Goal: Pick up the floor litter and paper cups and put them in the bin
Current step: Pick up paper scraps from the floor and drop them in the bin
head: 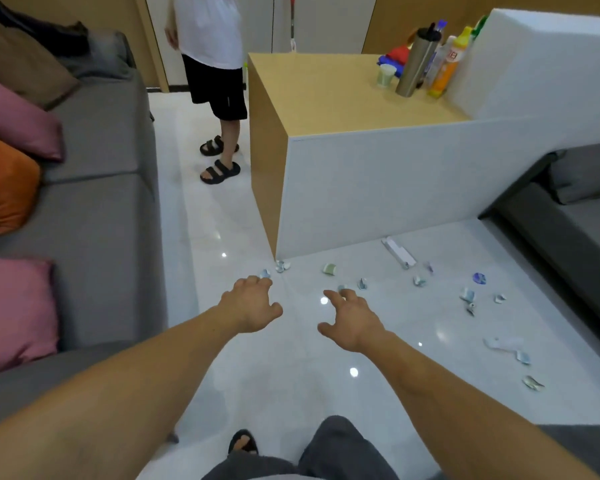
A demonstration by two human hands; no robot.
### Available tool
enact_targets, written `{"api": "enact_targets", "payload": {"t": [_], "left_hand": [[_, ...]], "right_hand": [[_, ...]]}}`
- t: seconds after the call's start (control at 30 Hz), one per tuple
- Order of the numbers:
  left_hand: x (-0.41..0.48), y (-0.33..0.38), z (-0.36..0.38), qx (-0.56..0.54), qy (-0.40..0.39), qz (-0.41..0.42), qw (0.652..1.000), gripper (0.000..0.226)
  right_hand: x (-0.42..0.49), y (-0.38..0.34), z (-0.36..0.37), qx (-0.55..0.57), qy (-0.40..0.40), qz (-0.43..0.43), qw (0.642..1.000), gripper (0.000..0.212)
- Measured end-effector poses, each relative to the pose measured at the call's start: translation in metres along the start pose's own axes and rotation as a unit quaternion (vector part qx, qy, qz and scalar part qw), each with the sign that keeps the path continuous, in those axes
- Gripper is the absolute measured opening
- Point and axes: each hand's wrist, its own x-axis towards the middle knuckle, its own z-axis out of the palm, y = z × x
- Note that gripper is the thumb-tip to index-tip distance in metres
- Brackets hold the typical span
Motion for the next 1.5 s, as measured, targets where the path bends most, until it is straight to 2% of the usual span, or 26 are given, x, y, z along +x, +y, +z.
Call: {"api": "enact_targets", "payload": {"t": [0.17, 0.43, 0.53, 0.7, 0.93, 1.07, 1.3, 1.5], "left_hand": [[0.086, -0.007, -0.03, -0.014, -0.004, -0.023, 1.0, 0.068], [0.188, -0.031, -0.073, -0.072, -0.013, -0.129, 0.989, 0.066], [0.22, -0.041, -0.079, -0.126, -0.012, -0.153, 0.98, 0.066], [0.282, -0.08, -0.063, -0.188, -0.06, -0.178, 0.964, 0.068], [0.41, -0.155, 0.017, -0.251, -0.089, -0.217, 0.939, 0.064], [0.493, -0.193, 0.097, -0.29, -0.058, -0.236, 0.926, 0.065], [0.623, -0.235, 0.262, -0.304, -0.031, -0.252, 0.918, 0.063], [0.7, -0.248, 0.36, -0.304, -0.047, -0.25, 0.918, 0.061]], "right_hand": [[0.107, -0.011, -0.038, -0.024, -0.021, -0.043, 0.999, 0.076], [0.264, -0.024, -0.098, -0.074, -0.076, -0.115, 0.988, 0.075], [0.311, -0.034, -0.108, -0.1, -0.104, -0.121, 0.982, 0.075], [0.392, -0.049, -0.093, -0.117, -0.153, -0.106, 0.976, 0.076], [0.551, -0.039, 0.004, -0.106, -0.185, -0.064, 0.975, 0.075], [0.655, -0.009, 0.101, -0.129, -0.186, -0.064, 0.972, 0.079], [0.816, 0.061, 0.265, -0.192, -0.162, -0.117, 0.961, 0.081], [0.887, 0.104, 0.353, -0.233, -0.142, -0.143, 0.951, 0.08]]}}
